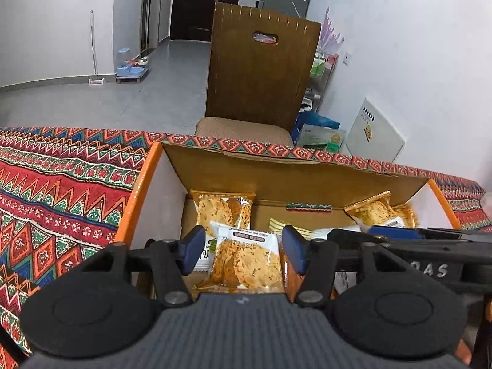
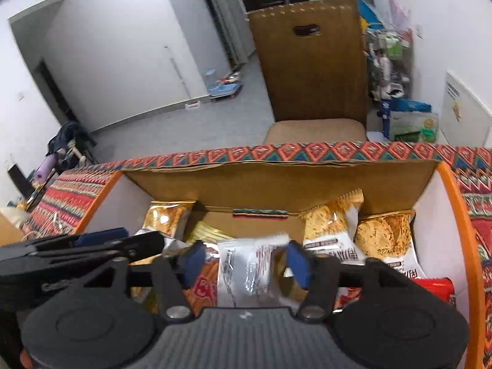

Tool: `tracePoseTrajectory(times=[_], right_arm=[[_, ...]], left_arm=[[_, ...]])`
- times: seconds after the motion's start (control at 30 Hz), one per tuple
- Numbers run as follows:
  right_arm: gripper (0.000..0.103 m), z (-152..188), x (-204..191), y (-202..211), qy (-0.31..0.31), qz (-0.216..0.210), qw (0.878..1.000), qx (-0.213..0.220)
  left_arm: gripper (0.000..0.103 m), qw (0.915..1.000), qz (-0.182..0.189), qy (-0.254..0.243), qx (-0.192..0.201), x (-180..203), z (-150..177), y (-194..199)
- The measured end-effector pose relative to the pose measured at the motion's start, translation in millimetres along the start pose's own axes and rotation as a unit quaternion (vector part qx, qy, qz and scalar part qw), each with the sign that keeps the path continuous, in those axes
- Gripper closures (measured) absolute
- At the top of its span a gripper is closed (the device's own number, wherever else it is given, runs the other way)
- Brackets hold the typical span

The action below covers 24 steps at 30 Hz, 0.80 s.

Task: Organize snacks
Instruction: 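Carry the cracker packet and white packet with both tools over the box, then open both tools to release the packets into the box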

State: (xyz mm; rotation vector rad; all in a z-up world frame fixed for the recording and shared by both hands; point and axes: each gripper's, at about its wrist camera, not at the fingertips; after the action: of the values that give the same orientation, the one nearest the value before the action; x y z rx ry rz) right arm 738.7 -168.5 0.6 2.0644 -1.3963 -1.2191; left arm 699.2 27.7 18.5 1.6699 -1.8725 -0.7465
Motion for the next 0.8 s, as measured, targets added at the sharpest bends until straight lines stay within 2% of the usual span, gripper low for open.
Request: tracePoseTrajectory(times=[0.03,0.07,0.13,0.17,0.3,0.5,0.57,0.63,0.8], right_arm=[[0.016,0,2,4,-0.005,-0.003,1.0,0.006],[0.013,1,3,7,-0.005,-0.011,1.0,0.014],[0.013,2,3,15,-0.003,-0.016,1.0,0.027],[0.013,2,1,20,0.0,-0.016,0.999,0.029],[0.012,9,-13,50,0.034,0.002,0.998,0.05],[0.011,35,-36,122,0.09,0.023,0.991,0.093],[0.007,51,-37,152,0.093,0.025,0.989,0.109],[0.005,71,-39,183,0.099,0.027,0.987,0.123],[0.002,128,-42,250,0.123,0.032,0.979,0.158]], left_arm=[[0.045,1.0,0.001,-0.005,0.006,-1,3,4],[0.032,0.9998,-0.009,-0.012,0.013,0,5,8],[0.017,0.9985,-0.038,-0.02,0.033,0,10,22],[0.017,0.998,-0.035,-0.024,0.047,-1,13,30],[0.012,0.9983,-0.023,-0.027,0.047,-2,15,62],[0.006,0.9954,-0.021,-0.049,0.079,8,24,136],[0.003,0.9944,-0.019,-0.05,0.091,10,32,166],[0.001,0.9935,-0.015,-0.047,0.103,14,47,197],[0.0,0.9909,0.029,-0.052,0.121,27,99,271]])
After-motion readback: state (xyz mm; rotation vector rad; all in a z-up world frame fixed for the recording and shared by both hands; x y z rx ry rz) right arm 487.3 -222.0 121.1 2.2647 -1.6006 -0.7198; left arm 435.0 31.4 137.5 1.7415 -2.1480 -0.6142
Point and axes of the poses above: each gripper's, at about its wrist camera, not at the fingertips, and y roughly against the way its jaws point, x to its right, z to its underside, and after that the axes turned 10 degrees about -y, right-handed
